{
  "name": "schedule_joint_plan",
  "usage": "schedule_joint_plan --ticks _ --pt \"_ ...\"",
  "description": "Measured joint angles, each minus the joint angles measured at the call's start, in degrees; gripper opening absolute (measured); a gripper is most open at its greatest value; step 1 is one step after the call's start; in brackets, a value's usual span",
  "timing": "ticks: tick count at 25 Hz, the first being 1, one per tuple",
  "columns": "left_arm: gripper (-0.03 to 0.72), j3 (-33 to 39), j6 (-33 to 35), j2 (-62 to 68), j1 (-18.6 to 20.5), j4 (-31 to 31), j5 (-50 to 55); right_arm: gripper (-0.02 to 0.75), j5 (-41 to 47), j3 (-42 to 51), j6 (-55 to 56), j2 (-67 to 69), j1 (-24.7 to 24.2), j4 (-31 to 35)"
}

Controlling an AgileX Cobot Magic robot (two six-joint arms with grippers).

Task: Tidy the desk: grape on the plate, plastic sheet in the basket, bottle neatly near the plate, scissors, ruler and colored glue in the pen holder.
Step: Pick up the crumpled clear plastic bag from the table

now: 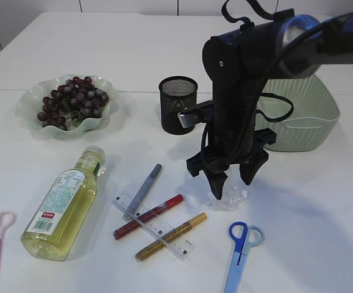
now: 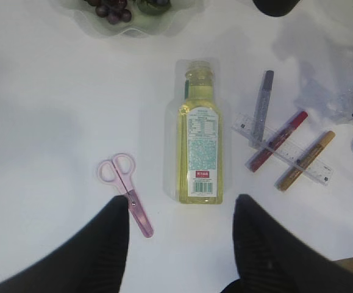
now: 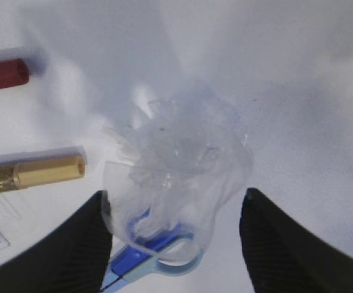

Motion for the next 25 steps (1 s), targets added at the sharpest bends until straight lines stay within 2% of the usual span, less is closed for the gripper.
schedule_joint_plan --ticks 20,23,25 --pt "0.404 0.0 0.0 0.0 0.0 0.0 0.0 0.508 -3.4 -0.1 0.1 0.0 0.0 0.0" --pt "0.404 0.0 0.0 0.0 0.0 0.0 0.0 0.461 -3.7 -0.1 0.1 0.0 0.0 0.0" --pt "0.404 0.0 0.0 0.0 0.0 0.0 0.0 0.403 -4.1 -0.1 0.1 0.0 0.0 0.0"
